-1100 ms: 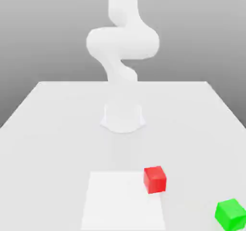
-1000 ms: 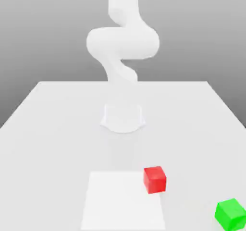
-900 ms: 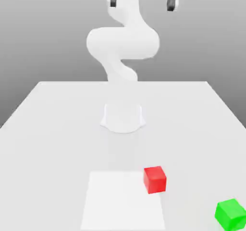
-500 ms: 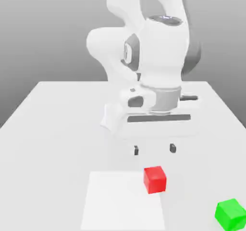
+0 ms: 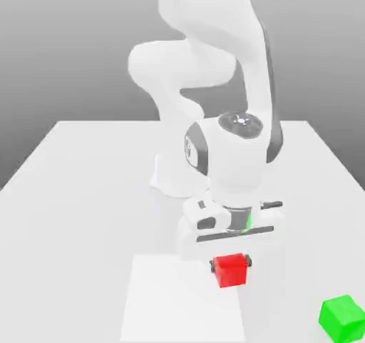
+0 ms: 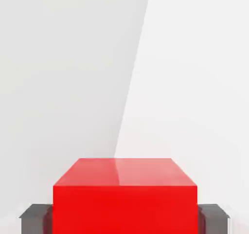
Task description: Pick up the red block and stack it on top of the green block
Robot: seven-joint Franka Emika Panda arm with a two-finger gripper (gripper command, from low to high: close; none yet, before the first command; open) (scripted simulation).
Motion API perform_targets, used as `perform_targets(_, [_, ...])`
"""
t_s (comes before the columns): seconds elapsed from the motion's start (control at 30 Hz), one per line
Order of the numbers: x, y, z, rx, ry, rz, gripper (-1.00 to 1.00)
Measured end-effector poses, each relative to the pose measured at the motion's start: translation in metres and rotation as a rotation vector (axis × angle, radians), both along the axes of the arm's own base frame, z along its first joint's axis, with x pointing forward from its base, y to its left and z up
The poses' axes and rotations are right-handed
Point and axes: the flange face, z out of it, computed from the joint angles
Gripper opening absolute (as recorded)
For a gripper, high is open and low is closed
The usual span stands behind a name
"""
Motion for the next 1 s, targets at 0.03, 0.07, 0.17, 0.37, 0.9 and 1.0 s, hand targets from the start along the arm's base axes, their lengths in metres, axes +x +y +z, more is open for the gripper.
perform_targets(0.03, [0.0,0.0,0.0,0.0,0.0,0.0,-1.0])
perform_targets(0.07, [-0.001,0.0,-0.003,-0.001,0.0,0.001,-1.0])
perform_targets(0.17, [0.002,0.0,0.01,0.001,-0.003,-0.002,-1.0])
perform_targets(0.37, [0.002,0.001,0.049,0.001,-0.003,-0.001,-1.0])
perform_targets(0.9, [0.095,0.151,0.097,0.012,0.005,0.178,-1.0])
perform_targets(1.0, [0.105,0.172,0.082,0.003,0.002,0.195,-1.0])
